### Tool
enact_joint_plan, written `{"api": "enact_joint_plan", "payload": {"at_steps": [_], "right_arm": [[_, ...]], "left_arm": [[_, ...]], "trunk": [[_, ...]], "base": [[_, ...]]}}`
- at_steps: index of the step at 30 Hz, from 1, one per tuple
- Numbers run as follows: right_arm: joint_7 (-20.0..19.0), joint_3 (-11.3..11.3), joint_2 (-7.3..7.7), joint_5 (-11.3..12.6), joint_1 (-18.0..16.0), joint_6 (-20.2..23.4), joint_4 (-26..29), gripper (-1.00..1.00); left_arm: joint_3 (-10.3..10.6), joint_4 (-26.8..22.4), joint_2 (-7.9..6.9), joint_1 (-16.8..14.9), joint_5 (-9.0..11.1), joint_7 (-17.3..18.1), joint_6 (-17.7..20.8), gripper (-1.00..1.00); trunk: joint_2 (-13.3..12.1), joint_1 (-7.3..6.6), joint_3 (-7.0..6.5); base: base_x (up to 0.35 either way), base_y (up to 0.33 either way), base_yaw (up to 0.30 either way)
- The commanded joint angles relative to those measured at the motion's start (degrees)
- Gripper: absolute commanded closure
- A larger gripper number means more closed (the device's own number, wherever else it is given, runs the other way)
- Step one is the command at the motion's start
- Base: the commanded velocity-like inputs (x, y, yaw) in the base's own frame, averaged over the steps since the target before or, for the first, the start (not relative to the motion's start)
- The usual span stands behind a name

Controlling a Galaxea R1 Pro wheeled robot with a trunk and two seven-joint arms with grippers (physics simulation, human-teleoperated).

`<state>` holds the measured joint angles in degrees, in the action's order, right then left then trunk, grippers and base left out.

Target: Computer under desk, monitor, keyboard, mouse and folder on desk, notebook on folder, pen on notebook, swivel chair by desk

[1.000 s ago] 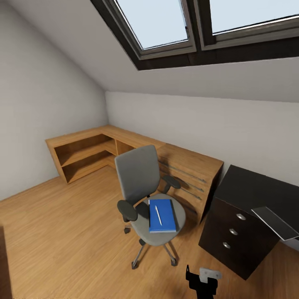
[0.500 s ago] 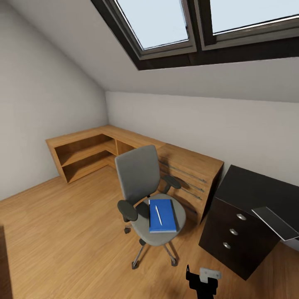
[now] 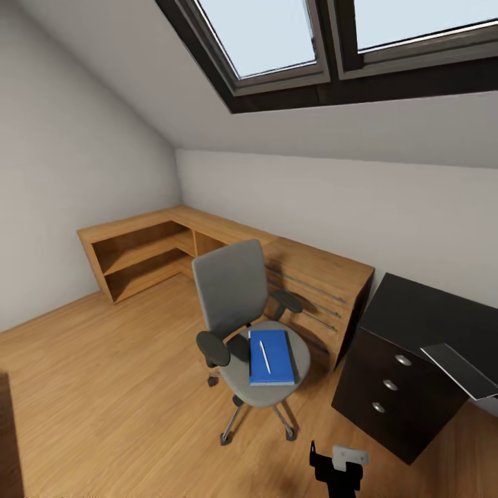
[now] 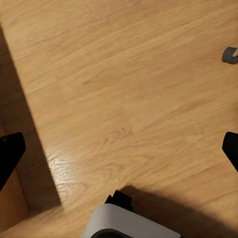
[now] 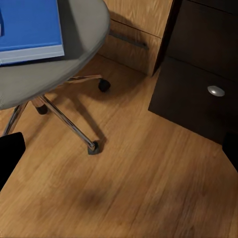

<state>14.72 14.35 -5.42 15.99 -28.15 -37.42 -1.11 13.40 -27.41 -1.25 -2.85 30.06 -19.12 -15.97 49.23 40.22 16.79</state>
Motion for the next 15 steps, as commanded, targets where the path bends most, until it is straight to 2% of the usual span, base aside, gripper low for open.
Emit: {"api": "enact_joint_plan", "payload": {"at_steps": [1, 8, 12, 15], "right_arm": [[0.2, 0.5, -0.03, 0.3, -0.1, -0.2, -0.1, -1.0], [0.2, 0.5, -0.03, 0.4, -0.1, -0.2, -0.1, -1.0], [0.2, 0.6, -0.1, 0.3, -0.1, -0.2, -0.1, -1.0], [0.2, 0.7, -0.12, 0.2, -0.1, -0.3, 0.1, -1.0]], "left_arm": [[0.5, 0.0, -0.07, 0.0, 0.4, -0.4, -0.2, -1.0], [0.5, 0.0, -0.04, -0.1, 0.4, -0.4, -0.3, -1.0], [0.5, 0.0, 0.06, 0.0, 0.4, -0.4, -0.2, -1.0], [0.6, -0.1, 0.07, 0.0, 0.3, -0.3, -0.2, -1.0]], "trunk": [[0.1, 0.01, 0.08], [0.1, 0.01, 0.08], [0.1, 0.01, 0.08], [0.1, 0.01, 0.08]], "base": [[0.0, 0.0, 0.139], [0.022, 0.003, 0.216], [0.213, 0.018, 0.246], [0.288, 0.007, 0.123]]}}
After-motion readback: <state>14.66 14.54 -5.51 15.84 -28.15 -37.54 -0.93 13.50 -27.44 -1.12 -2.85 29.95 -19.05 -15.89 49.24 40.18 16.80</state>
